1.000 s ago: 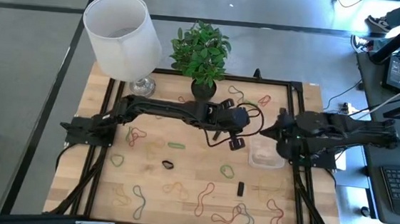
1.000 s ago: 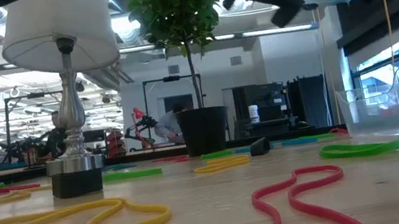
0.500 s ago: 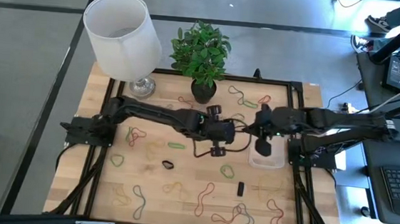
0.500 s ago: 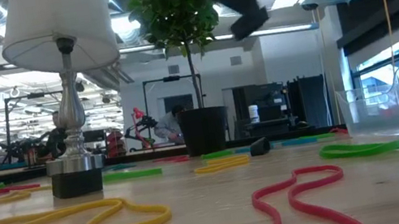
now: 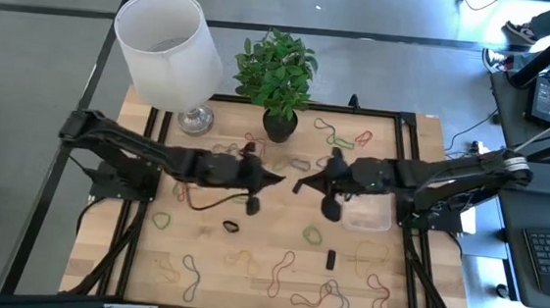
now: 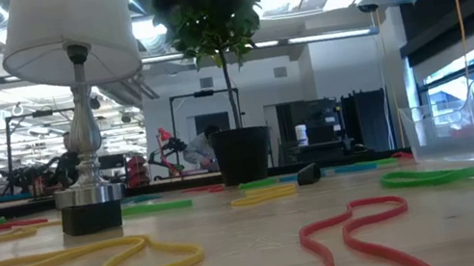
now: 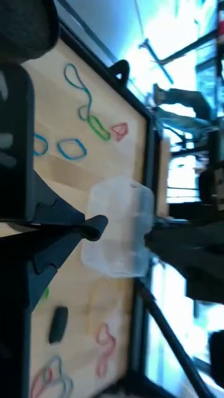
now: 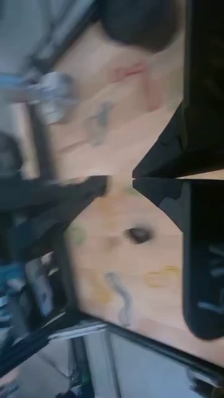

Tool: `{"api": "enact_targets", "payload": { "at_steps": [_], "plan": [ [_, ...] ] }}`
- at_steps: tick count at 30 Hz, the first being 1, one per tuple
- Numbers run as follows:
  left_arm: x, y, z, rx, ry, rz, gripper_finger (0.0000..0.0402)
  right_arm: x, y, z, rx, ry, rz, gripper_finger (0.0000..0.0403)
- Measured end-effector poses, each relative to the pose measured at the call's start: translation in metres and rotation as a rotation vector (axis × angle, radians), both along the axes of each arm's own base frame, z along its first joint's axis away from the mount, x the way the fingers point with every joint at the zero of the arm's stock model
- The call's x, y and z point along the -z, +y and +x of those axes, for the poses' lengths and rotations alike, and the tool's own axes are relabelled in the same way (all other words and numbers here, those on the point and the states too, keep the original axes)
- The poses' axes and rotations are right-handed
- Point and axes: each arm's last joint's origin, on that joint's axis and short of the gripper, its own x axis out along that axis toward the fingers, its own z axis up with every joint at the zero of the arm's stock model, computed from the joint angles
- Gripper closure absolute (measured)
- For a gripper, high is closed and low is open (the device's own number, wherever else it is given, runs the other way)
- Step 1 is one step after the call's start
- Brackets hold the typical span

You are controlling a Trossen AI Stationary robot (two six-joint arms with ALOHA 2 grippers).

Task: Pick and place rubber bands into bin
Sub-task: Put the black rubber band into the transparent bin

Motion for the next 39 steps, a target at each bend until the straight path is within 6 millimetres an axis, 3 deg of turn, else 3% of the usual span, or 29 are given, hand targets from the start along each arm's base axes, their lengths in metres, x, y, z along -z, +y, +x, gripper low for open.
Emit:
{"api": "enact_targets", "payload": {
  "at_steps": [5,9,17,22,39],
  "plan": [
    [-0.001,0.004,-0.021,0.002,-0.074,-0.011,0.0398,0.01,0.005,0.03,-0.035,-0.105,-0.081,0.0386],
    [-0.003,0.003,-0.025,0.045,-0.08,-0.014,0.0398,0.014,0.005,0.042,-0.026,-0.165,-0.084,0.0352],
    [-0.002,0.005,-0.024,0.087,-0.074,-0.019,0.0398,0.017,0.001,0.051,-0.019,-0.206,-0.131,0.0265],
    [-0.002,0.006,-0.024,0.09,-0.075,-0.021,0.0398,0.017,0.001,0.051,-0.03,-0.209,-0.152,0.0234],
    [-0.006,0.013,-0.022,0.085,-0.118,-0.065,0.0398,0.015,0.001,0.051,-0.04,-0.225,-0.2,0.0262]
  ]
}}
